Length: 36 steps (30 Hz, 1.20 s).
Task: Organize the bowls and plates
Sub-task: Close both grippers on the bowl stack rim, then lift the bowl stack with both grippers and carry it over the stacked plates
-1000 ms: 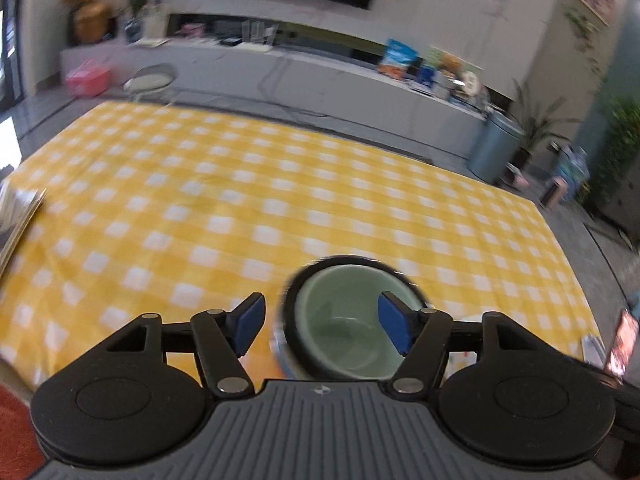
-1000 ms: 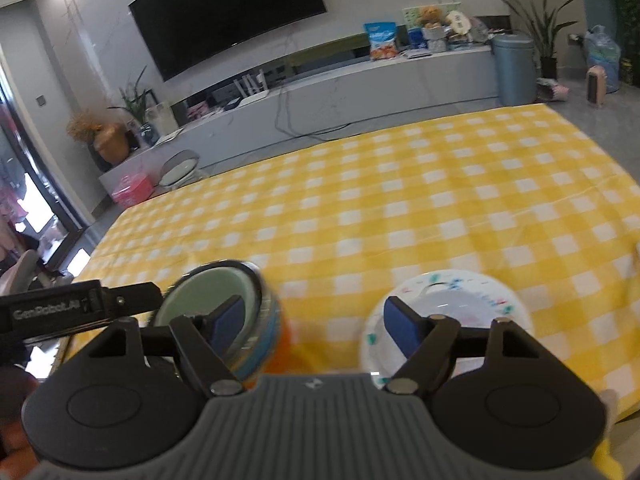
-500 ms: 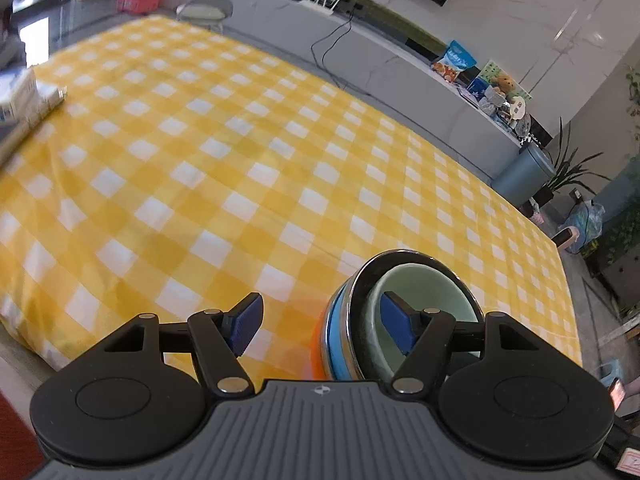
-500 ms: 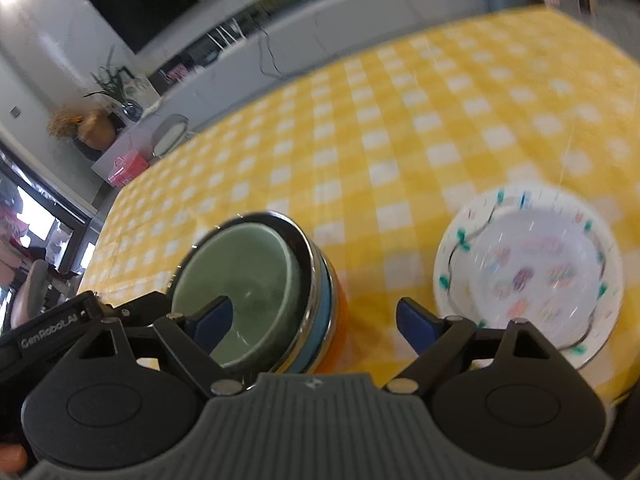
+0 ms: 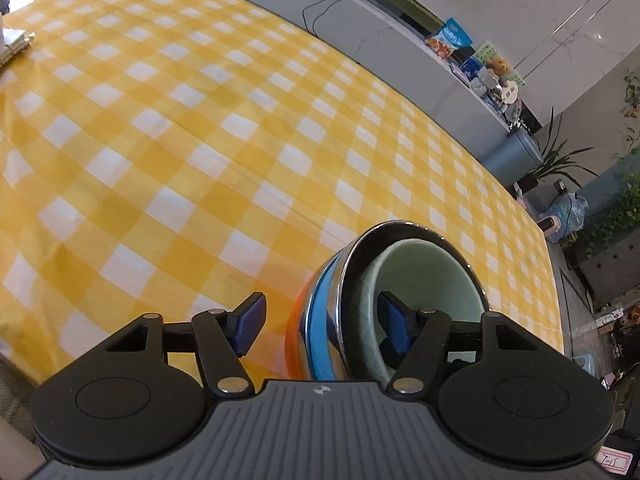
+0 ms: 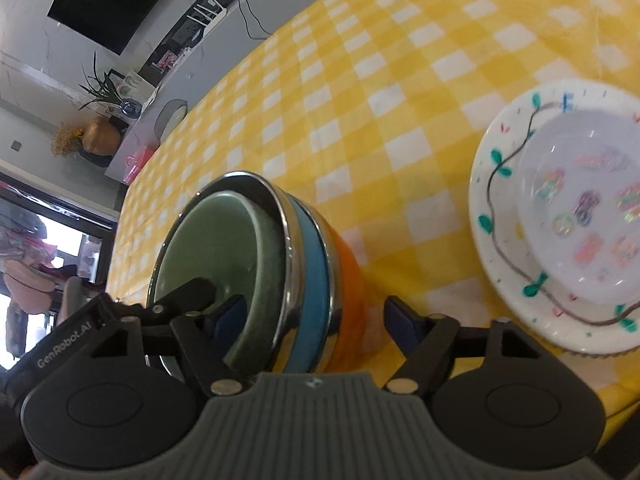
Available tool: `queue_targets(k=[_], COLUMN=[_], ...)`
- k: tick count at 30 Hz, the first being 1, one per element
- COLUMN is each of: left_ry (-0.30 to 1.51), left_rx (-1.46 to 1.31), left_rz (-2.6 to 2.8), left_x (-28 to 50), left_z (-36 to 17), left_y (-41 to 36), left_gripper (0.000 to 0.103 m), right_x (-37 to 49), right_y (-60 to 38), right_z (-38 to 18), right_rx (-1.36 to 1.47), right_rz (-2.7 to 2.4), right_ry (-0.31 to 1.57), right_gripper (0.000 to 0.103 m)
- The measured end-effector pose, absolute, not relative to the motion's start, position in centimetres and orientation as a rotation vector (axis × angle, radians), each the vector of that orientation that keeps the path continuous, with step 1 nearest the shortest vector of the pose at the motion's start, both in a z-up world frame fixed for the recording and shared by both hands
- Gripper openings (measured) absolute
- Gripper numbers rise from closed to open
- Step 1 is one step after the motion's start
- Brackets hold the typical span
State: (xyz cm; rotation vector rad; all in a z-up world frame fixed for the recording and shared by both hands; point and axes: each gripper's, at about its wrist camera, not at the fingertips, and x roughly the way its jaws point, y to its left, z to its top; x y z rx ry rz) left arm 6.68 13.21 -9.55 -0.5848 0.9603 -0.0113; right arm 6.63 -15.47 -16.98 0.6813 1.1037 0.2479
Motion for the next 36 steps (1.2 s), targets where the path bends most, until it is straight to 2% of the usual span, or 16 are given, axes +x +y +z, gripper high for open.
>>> queue_targets(k=[5, 7, 10, 36], left_ry=[0.986, 0.995, 0.994, 0.967], left_rx=[-0.61, -0.619, -0.643, -0.634], left_rz=[-0.028, -0.037, -0.062, -0.099], left_x=[7.1, 7.2, 7.3, 7.0], left_z=[-10.5, -10.8, -10.9, -9.9], left_y=[13.3, 13.4, 13.3, 13.0], left_gripper=[0.068, 0.063, 0.057, 0.055], right_x=[6.5, 6.5, 6.4, 6.2], right_y=[-15.8, -15.9, -16.0, -16.4], right_z=[-17.5, -17.4, -17.3, -16.7], right_rx=[0.723, 0.726, 0.723, 0.76], right_rz=[0.272, 0.283, 0.282, 0.254], right_ry=[1.108, 1.104, 1.106, 1.102], right_gripper=[0.066, 0.061, 0.06, 0.056])
